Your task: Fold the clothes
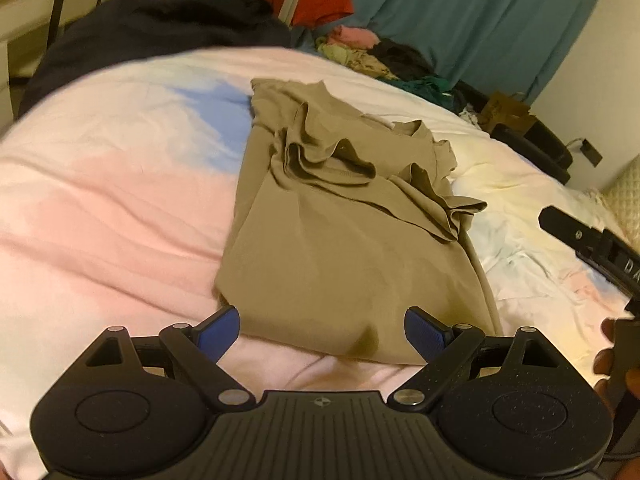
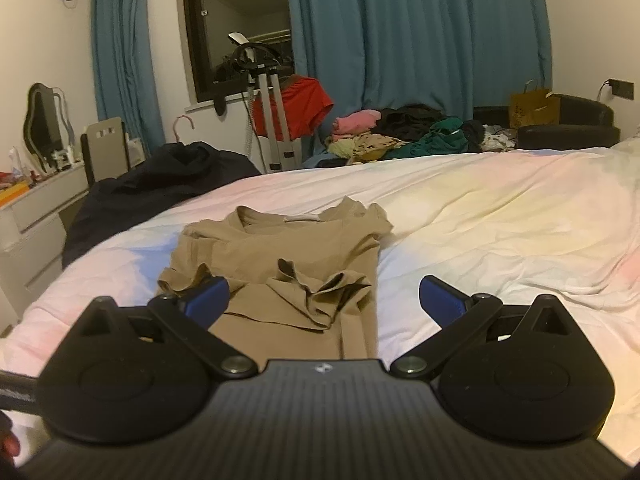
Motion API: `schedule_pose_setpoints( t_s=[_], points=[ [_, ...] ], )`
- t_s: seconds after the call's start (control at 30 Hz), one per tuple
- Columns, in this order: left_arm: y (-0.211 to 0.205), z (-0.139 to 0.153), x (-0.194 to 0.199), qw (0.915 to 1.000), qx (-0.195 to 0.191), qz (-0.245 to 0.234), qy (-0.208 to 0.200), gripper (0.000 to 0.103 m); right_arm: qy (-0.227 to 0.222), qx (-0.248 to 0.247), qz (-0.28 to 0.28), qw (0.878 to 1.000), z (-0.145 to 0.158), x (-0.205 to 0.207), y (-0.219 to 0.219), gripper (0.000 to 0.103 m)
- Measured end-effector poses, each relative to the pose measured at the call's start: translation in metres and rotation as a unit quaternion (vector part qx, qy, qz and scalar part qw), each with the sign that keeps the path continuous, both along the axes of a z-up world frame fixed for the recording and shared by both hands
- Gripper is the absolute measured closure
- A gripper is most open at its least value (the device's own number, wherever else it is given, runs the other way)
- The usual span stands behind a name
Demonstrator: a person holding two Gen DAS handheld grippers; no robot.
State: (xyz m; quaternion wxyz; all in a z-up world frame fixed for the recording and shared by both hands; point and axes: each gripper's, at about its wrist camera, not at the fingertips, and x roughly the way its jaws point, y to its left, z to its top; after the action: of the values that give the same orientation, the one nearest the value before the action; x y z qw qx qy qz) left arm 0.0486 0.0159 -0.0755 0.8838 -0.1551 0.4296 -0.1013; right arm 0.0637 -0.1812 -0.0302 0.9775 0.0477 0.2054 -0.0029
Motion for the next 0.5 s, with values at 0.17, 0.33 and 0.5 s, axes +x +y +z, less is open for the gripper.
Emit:
schedule_pose_setpoints(
  t_s=[0.17,0.33,0.5],
  points=[
    [0.007,-0.003,0.006,0.9988,-0.045,0.011,0.019,0.012,-0.005,-0.025,-0.012,1.0,-0.001,0.0,0.004,0.0],
    [0.013,-0.009,0.01,0.9961,-0.074,0.025,0.04,0.012,-0.02,-0.026,0.008,0.999,-0.002,0.0,0.008,0.0],
    [0.031,-0.021,0.015,0.9844,-0.149,0.051,0.078,0.012,-0.037,-0.003,0.022,0.999,-0.002,-0.003,0.007,0.0]
  ],
)
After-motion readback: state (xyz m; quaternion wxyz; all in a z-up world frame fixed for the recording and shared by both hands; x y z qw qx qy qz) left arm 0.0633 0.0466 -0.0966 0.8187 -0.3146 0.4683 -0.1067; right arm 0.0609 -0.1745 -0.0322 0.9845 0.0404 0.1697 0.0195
